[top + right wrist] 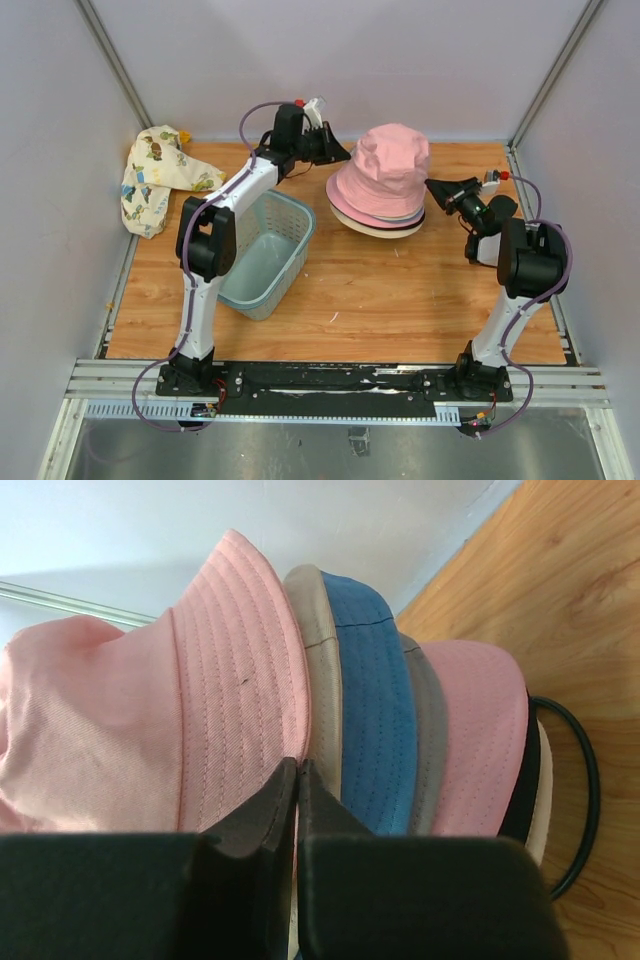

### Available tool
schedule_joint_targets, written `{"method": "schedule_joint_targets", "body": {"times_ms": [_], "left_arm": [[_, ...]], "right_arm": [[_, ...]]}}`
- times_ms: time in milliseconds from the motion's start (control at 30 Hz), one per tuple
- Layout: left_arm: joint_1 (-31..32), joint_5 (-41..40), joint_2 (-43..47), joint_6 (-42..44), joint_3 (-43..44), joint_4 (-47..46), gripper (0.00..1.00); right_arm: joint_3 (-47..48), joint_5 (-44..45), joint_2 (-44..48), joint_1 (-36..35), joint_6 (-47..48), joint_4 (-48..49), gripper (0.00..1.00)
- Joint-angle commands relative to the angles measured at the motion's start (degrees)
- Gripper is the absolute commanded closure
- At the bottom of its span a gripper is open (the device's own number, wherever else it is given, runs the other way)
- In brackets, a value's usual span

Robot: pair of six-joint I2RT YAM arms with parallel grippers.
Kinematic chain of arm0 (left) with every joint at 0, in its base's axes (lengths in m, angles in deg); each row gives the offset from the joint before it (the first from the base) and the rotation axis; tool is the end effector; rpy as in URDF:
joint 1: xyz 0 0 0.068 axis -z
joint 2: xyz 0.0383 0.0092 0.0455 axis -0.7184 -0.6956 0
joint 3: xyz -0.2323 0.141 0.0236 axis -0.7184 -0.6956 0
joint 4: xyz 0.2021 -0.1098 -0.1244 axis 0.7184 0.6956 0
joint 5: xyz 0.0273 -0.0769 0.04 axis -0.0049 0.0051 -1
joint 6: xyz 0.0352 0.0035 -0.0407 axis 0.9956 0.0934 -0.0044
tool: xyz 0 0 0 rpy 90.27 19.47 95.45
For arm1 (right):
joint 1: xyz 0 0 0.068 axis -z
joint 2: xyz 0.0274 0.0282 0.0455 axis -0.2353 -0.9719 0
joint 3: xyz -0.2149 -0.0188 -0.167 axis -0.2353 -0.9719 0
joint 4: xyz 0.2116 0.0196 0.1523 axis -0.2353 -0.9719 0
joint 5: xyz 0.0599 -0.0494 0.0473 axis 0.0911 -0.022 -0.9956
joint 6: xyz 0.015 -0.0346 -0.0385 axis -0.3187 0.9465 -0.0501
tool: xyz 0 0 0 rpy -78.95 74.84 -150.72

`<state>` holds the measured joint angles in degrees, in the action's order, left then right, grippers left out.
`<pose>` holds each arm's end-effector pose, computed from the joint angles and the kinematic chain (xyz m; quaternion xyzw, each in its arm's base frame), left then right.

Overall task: Stack the hats
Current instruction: Stack the hat on the hat.

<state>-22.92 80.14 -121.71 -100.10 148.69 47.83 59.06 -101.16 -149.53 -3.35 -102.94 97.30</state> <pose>0.4795 -0.2222 0.2753 0.0925 0.8064 -0.4277 0.3979 0.3583 -0.0400 0.1800 0.2286 0.6091 0.6179 0.4414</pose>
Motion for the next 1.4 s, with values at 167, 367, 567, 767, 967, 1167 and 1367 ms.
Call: {"method": "schedule_joint_targets", "body": {"times_ms": [167, 367, 567, 767, 967, 1167, 1367], "left_arm": [[-0.15, -6.06, -0.53, 3.94, -7.83, 9.06, 0.99], [-0.15, -6.26, 1.15, 2.95, -11.10, 6.68, 1.00], [-0.45, -8.95, 3.84, 2.26, -11.56, 6.44, 1.00], [-2.08, -11.16, 8.49, 0.47, -15.15, 3.82, 1.00], [-3.68, -12.90, 15.40, -1.27, -19.95, -0.20, 0.99], [-4.82, -8.83, 20.25, -5.25, -24.04, -7.04, 0.94], [-4.99, -4.62, 21.49, -7.93, -25.62, -11.43, 0.82]], "right_arm": [[-2.77, -0.23, -0.68, -0.33, 4.66, -3.04, 0.99], [-3.65, -0.28, -0.36, -0.42, 3.74, -1.48, 0.99], [-0.73, -0.85, 2.65, -0.46, 3.70, -4.63, 0.94], [6.14, -1.51, 5.96, -1.93, 9.29, -17.64, 0.86], [12.10, -0.58, 5.63, -3.54, 12.67, -25.65, 0.78], [22.85, -1.19, 2.43, -5.37, 15.47, -34.49, 0.77], [33.17, -0.56, -0.82, -7.50, 20.27, -45.87, 0.72]]}}
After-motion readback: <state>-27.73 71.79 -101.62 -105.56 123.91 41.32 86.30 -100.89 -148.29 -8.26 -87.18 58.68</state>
